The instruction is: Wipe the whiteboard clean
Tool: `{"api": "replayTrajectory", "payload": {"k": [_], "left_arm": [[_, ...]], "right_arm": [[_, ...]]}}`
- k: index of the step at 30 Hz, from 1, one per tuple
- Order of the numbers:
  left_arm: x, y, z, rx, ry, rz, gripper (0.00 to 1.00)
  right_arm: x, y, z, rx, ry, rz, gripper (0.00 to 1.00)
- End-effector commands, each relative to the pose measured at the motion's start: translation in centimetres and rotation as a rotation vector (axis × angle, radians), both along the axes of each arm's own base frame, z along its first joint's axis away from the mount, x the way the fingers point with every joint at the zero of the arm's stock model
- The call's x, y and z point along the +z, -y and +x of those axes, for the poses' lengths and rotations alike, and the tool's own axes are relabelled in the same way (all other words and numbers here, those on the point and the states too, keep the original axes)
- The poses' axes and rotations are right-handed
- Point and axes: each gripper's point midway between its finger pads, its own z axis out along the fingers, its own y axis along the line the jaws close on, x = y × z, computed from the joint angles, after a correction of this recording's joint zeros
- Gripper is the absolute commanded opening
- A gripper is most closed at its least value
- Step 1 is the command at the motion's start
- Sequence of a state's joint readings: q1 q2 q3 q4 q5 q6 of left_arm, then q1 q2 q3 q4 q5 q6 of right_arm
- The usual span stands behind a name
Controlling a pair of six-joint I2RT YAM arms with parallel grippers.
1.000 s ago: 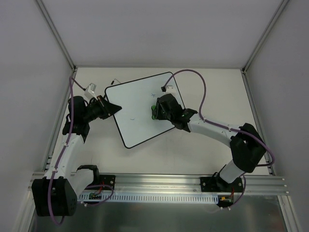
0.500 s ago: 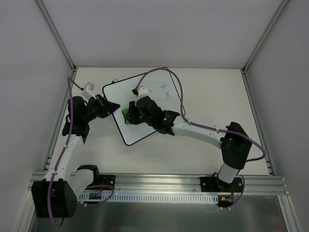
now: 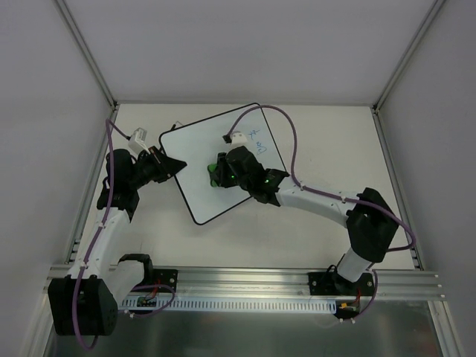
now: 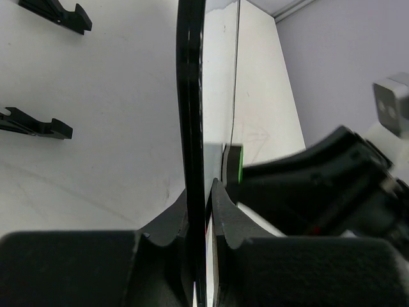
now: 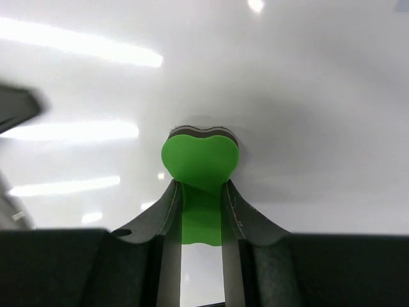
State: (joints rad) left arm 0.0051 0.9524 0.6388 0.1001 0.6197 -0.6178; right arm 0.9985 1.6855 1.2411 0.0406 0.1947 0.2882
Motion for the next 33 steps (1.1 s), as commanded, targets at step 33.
{"api": "replayTrajectory", "payload": {"k": [33], "left_arm": [[0.3, 1.9, -2.0, -0.132, 0.047, 0.032, 0.0]], "right_arm": [[-4.3, -0.9, -3.3, 0.128, 0.019, -0.116, 0.0]]}}
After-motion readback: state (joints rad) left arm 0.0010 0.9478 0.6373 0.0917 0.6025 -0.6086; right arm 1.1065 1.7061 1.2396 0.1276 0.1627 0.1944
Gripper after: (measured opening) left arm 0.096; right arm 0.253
